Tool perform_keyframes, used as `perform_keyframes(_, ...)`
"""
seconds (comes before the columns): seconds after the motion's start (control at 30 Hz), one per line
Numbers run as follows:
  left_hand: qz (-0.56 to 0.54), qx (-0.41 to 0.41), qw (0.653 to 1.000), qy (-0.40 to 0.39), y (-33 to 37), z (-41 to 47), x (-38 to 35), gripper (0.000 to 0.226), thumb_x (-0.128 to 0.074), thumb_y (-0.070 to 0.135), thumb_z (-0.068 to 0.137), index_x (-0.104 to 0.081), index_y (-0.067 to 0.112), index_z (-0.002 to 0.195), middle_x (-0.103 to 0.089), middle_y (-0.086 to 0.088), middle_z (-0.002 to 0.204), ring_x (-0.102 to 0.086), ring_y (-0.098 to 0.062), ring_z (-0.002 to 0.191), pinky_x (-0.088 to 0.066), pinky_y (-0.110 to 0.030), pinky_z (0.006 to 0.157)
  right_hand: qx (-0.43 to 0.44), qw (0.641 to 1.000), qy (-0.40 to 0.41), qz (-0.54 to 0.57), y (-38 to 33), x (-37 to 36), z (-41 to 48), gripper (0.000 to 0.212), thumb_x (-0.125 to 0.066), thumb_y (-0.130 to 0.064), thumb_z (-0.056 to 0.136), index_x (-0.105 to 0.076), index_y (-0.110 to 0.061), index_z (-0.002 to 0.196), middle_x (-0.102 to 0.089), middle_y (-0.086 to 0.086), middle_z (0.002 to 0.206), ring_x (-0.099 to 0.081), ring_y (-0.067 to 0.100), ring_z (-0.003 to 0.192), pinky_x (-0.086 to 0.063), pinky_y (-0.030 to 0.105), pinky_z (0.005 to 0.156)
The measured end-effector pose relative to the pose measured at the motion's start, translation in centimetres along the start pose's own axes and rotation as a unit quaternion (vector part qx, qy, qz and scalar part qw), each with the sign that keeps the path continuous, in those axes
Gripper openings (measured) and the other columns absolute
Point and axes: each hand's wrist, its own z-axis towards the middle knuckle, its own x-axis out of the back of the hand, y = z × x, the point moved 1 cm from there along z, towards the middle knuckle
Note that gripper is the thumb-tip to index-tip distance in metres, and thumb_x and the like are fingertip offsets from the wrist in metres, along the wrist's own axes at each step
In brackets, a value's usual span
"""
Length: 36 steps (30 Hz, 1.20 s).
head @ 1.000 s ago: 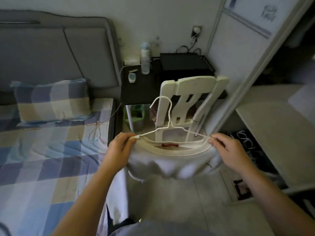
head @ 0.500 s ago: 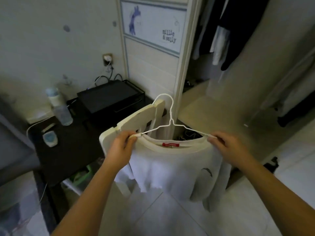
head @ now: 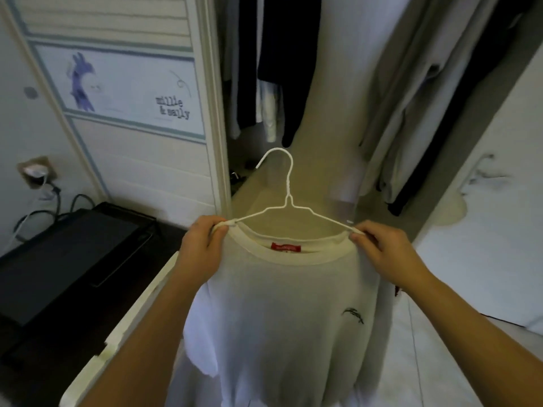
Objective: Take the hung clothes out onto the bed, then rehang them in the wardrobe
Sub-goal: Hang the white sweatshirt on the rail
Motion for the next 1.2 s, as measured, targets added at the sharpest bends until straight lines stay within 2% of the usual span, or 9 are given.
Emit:
perform_keyframes(0.13, -0.013, -0.043, 0.999, -0.007, 2.5, 6.4, -2.9, 0.015, -0.046, 0.028, 0.103, -0.059, 0.025, 0.109, -0.059, 0.003, 0.107, -0.053, -0.014, 0.099, -0.039, -0.031, 0.089, 0.002, 0.998, 0.062, -0.004, 1.5, 2.7, 3.4, 0.015, -0.056, -0.030, 0.095, -0.066, -0.021, 0.090, -0.062, -0.009, 0.072, -0.058, 0.006, 0.066, -0.050, 0.034, 0.060)
perform_keyframes(0.27, -0.035, -0.106, 0.994, 0.008, 5.6, 13.3, -5.4, 0.024, -0.039, 0.042, 0.098, -0.056, 0.031, 0.109, -0.060, 0.001, 0.110, -0.054, -0.017, 0.102, -0.047, -0.042, 0.093, 0.004, 0.993, 0.120, -0.016, 2.8, 6.1, 7.2, 0.030, -0.048, -0.042, 0.093, -0.068, -0.019, 0.092, -0.063, -0.003, 0.071, -0.059, 0.012, 0.064, -0.051, 0.041, 0.058)
perform_keyframes(0.43, -0.044, -0.158, 0.985, 0.048, 10.9, 21.6, -7.9, 0.014, -0.042, 0.034, 0.102, -0.056, 0.037, 0.104, -0.060, 0.002, 0.110, -0.054, -0.026, 0.107, -0.042, -0.056, 0.097, 0.010, 0.982, 0.174, -0.069, 3.3, 11.2, 12.0, 0.010, -0.054, -0.032, 0.097, -0.058, -0.032, 0.088, -0.056, -0.015, 0.067, -0.056, 0.003, 0.065, -0.043, 0.026, 0.057)
perform_keyframes(0.53, -0.062, -0.207, 0.974, 0.062, 15.2, 26.1, -8.7, 0.017, -0.044, 0.024, 0.104, -0.058, 0.034, 0.103, -0.059, 0.006, 0.108, -0.051, -0.020, 0.107, -0.039, -0.052, 0.102, 0.014, 0.972, 0.215, -0.097, 3.2, 14.7, 14.4, 0.016, -0.053, -0.031, 0.097, -0.063, -0.022, 0.090, -0.061, -0.010, 0.072, -0.058, 0.007, 0.067, -0.048, 0.034, 0.061)
perform_keyframes(0.63, -0.086, -0.257, 0.959, 0.082, 19.4, 31.0, -9.2, 0.017, -0.046, 0.020, 0.101, -0.062, 0.028, 0.102, -0.062, -0.002, 0.111, -0.054, -0.028, 0.107, -0.041, -0.047, 0.098, 0.022, 0.959, 0.252, -0.131, 2.4, 18.3, 17.0, 0.017, -0.054, -0.030, 0.097, -0.064, -0.017, 0.092, -0.063, -0.005, 0.073, -0.059, 0.014, 0.068, -0.050, 0.040, 0.063)
perform_keyframes(0.8, -0.147, -0.322, 0.929, 0.106, 26.3, 39.5, -10.5, 0.024, -0.044, 0.025, 0.094, -0.065, 0.017, 0.101, -0.065, -0.010, 0.108, -0.058, -0.034, 0.103, -0.045, -0.052, 0.095, 0.036, 0.936, 0.303, -0.173, 0.1, 23.9, 21.4, 0.016, -0.052, -0.032, 0.098, -0.062, -0.022, 0.090, -0.056, -0.014, 0.067, -0.056, 0.006, 0.065, -0.047, 0.035, 0.060)
perform_keyframes(0.9, -0.194, -0.346, 0.910, 0.119, 30.0, 44.8, -11.5, 0.025, -0.044, 0.025, 0.092, -0.065, 0.013, 0.100, -0.066, -0.011, 0.104, -0.059, -0.034, 0.100, -0.047, -0.050, 0.093, 0.043, 0.918, 0.330, -0.213, -1.4, 26.8, 24.4, 0.015, -0.053, -0.032, 0.098, -0.059, -0.022, 0.088, -0.054, -0.014, 0.066, -0.056, 0.011, 0.065, -0.047, 0.038, 0.060)
perform_keyframes(1.03, -0.249, -0.383, 0.882, 0.114, 34.7, 51.3, -13.5, 0.029, -0.044, 0.025, 0.093, -0.064, 0.007, 0.101, -0.066, -0.012, 0.101, -0.059, -0.025, 0.095, -0.045, -0.036, 0.086, 0.042, 0.894, 0.360, -0.263, -2.9, 30.2, 28.7, 0.019, -0.052, -0.033, 0.098, -0.057, -0.021, 0.085, -0.058, -0.009, 0.068, -0.058, 0.013, 0.065, -0.048, 0.041, 0.061)
perform_keyframes(1.2, -0.302, -0.412, 0.852, 0.113, 40.0, 58.8, -14.6, 0.015, -0.050, 0.010, 0.098, -0.064, 0.006, 0.101, -0.062, -0.006, 0.096, -0.056, -0.020, 0.091, -0.036, -0.023, 0.077, 0.019, 0.865, 0.377, -0.331, -5.3, 33.9, 34.5, 0.026, -0.052, -0.035, 0.098, -0.048, -0.030, 0.072, -0.053, -0.008, 0.063, -0.052, 0.012, 0.061, -0.044, 0.042, 0.058)
